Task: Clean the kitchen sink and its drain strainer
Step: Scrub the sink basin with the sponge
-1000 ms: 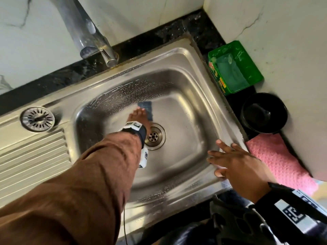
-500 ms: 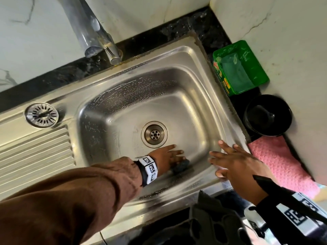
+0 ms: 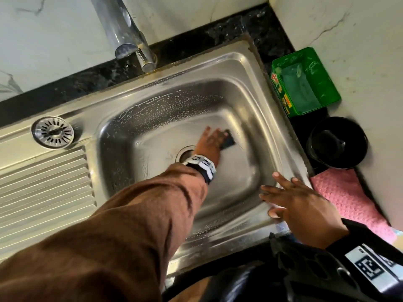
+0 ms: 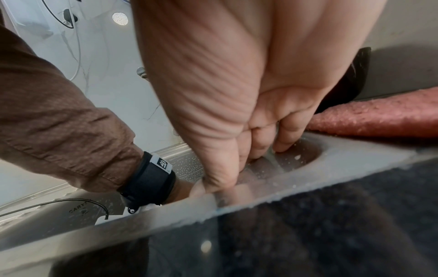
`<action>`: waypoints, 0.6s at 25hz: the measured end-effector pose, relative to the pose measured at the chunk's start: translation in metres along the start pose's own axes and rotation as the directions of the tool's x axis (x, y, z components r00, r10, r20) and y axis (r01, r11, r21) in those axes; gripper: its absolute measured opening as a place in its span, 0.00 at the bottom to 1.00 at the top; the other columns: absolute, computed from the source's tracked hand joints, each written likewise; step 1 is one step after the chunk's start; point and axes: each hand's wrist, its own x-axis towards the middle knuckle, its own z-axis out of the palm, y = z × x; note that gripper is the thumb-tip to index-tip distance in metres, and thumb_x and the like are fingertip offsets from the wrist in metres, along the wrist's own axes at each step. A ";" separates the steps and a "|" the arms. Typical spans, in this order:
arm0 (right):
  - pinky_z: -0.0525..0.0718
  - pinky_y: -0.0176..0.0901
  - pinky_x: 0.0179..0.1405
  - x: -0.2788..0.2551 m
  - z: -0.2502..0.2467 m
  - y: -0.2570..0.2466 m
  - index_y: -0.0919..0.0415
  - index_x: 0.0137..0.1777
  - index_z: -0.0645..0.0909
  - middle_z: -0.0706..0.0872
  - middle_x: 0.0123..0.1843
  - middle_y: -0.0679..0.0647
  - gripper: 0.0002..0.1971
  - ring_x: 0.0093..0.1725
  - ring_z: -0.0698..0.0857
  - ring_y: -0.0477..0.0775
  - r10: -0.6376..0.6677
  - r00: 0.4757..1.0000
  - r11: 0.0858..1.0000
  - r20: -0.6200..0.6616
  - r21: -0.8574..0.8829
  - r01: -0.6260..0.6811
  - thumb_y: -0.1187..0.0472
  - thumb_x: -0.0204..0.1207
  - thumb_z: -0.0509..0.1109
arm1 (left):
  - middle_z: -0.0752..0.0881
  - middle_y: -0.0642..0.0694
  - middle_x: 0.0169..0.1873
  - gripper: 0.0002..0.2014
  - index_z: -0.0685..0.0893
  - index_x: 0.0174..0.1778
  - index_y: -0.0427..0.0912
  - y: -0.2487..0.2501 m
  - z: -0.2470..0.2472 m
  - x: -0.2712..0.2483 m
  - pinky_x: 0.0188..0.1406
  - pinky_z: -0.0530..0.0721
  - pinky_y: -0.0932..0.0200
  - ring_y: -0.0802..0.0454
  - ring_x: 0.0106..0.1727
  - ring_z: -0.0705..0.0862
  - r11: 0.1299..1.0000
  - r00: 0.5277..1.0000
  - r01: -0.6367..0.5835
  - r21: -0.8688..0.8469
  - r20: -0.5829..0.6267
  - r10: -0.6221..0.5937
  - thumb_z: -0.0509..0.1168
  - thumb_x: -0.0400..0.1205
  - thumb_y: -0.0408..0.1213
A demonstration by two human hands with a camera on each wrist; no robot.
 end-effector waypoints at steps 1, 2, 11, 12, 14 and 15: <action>0.79 0.60 0.61 0.000 -0.001 0.000 0.53 0.49 0.92 0.91 0.60 0.49 0.24 0.69 0.82 0.65 -0.025 1.000 1.000 -0.013 -0.009 0.025 0.65 0.51 0.90 | 0.51 0.48 0.87 0.30 0.51 0.87 0.53 -0.020 0.007 -0.004 0.82 0.36 0.36 0.45 0.87 0.47 0.993 0.994 0.105 -0.053 0.004 -0.105 0.49 0.87 0.36; 0.80 0.60 0.60 0.001 -0.002 -0.001 0.54 0.49 0.92 0.91 0.59 0.50 0.23 0.68 0.82 0.66 -0.033 0.999 0.999 -0.039 -0.013 0.032 0.67 0.51 0.89 | 0.50 0.49 0.87 0.30 0.50 0.87 0.57 -0.040 0.017 -0.011 0.82 0.38 0.35 0.44 0.87 0.48 0.978 0.981 0.193 -0.077 0.023 -0.192 0.50 0.88 0.39; 0.63 0.43 0.77 -0.002 0.018 0.014 0.47 0.59 0.90 0.87 0.65 0.42 0.21 0.83 0.54 0.36 0.026 0.996 0.995 -0.085 0.103 -0.017 0.44 0.72 0.63 | 0.81 0.46 0.71 0.18 0.81 0.70 0.44 -0.053 0.055 -0.088 0.75 0.69 0.43 0.41 0.74 0.75 0.929 0.808 0.336 0.157 0.459 -0.370 0.54 0.86 0.38; 0.59 0.41 0.77 -0.001 0.020 0.016 0.47 0.59 0.89 0.87 0.65 0.42 0.21 0.84 0.51 0.34 0.040 0.996 0.994 -0.086 0.109 -0.031 0.44 0.72 0.63 | 0.82 0.48 0.68 0.18 0.82 0.68 0.45 -0.041 0.046 -0.092 0.71 0.72 0.42 0.43 0.71 0.78 0.949 0.812 0.289 0.128 0.492 -0.314 0.56 0.85 0.37; 0.54 0.38 0.78 -0.001 0.023 0.019 0.46 0.60 0.89 0.87 0.66 0.41 0.20 0.84 0.50 0.34 0.053 0.997 0.992 -0.063 0.116 -0.045 0.43 0.72 0.65 | 0.85 0.45 0.65 0.17 0.83 0.66 0.41 -0.019 0.034 -0.097 0.64 0.80 0.42 0.40 0.66 0.83 0.974 0.836 0.225 0.019 0.510 -0.204 0.59 0.82 0.35; 0.51 0.36 0.80 -0.001 0.025 0.021 0.45 0.61 0.88 0.86 0.67 0.40 0.21 0.84 0.49 0.33 0.045 0.998 0.993 -0.050 0.109 -0.039 0.41 0.74 0.63 | 0.85 0.41 0.64 0.17 0.83 0.66 0.38 -0.009 0.026 -0.099 0.61 0.83 0.43 0.38 0.65 0.84 0.977 0.840 0.204 -0.054 0.522 -0.146 0.60 0.82 0.34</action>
